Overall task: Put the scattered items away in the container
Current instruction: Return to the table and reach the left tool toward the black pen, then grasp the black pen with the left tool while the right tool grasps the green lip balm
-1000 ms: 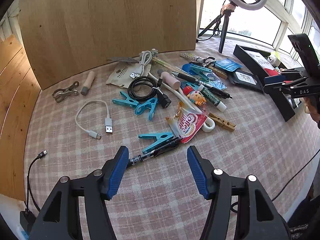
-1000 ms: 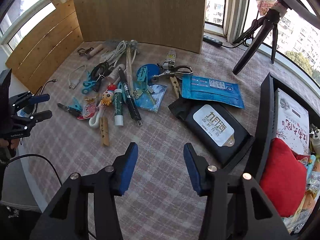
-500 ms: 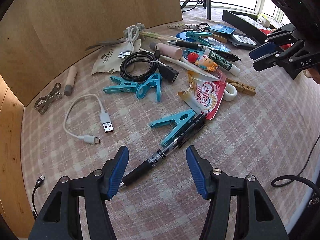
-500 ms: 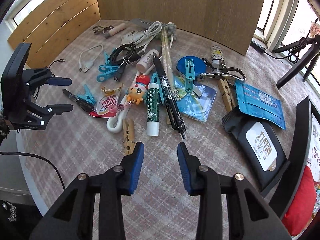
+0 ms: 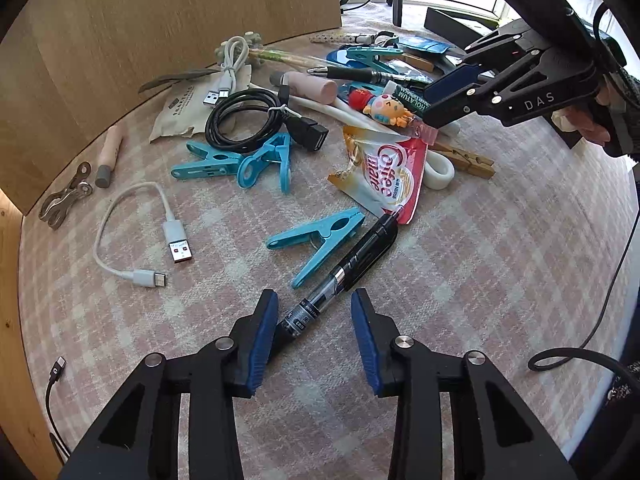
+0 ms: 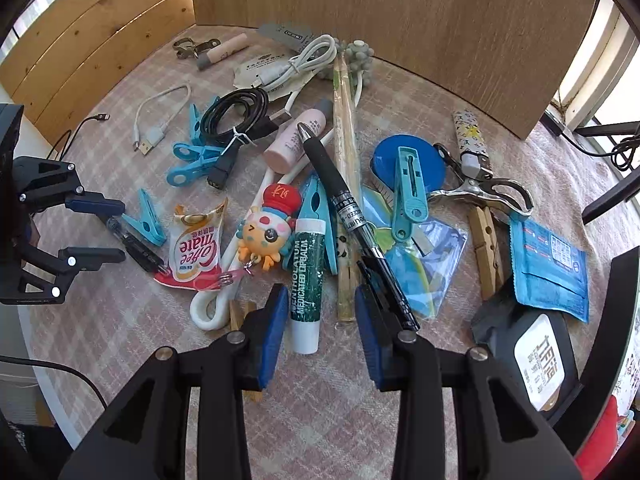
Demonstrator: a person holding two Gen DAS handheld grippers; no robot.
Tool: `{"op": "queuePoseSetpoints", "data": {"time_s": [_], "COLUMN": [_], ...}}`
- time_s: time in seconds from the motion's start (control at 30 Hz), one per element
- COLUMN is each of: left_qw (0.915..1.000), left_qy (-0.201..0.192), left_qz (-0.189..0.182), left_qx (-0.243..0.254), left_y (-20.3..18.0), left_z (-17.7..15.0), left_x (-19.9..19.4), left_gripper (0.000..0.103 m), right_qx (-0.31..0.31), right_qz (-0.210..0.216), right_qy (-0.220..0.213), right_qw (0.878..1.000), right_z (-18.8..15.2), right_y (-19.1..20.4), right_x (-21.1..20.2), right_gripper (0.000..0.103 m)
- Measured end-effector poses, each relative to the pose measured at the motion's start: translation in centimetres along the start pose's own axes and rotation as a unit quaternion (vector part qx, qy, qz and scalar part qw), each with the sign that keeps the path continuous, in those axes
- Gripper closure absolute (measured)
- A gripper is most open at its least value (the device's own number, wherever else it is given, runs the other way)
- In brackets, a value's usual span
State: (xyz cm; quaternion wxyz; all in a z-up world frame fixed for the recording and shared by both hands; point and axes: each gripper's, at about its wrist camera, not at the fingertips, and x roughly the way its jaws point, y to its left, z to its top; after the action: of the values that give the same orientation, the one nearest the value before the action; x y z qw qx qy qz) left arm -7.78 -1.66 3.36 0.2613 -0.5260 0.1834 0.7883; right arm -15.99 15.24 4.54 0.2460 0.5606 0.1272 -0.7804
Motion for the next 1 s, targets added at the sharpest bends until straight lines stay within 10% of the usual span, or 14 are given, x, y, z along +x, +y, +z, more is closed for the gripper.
{"op": "queuePoseSetpoints", "data": {"time_s": [0.17, 1.0], "left_qw": [1.0, 0.9891], "left_qy": [0.003, -0.061], "left_qz": [0.0, -0.015], "left_qx": [-0.009, -0.134], "left_y": [-0.1, -1.2], "left_z": [-0.2, -0.5], "left_x": [-0.4, -5.2], "left_gripper": [0.079, 0.093], "right_qx": [0.002, 0.131], "right_qz": [0.01, 0.058], "right_qy": [0.004, -0.078], "right_qw": [1.0, 0.987], "right_z": [-0.3, -7.6], "right_y": [0.1, -2.7], "right_x": [-0.1, -7.8], "right_gripper": [0.087, 0.087]}}
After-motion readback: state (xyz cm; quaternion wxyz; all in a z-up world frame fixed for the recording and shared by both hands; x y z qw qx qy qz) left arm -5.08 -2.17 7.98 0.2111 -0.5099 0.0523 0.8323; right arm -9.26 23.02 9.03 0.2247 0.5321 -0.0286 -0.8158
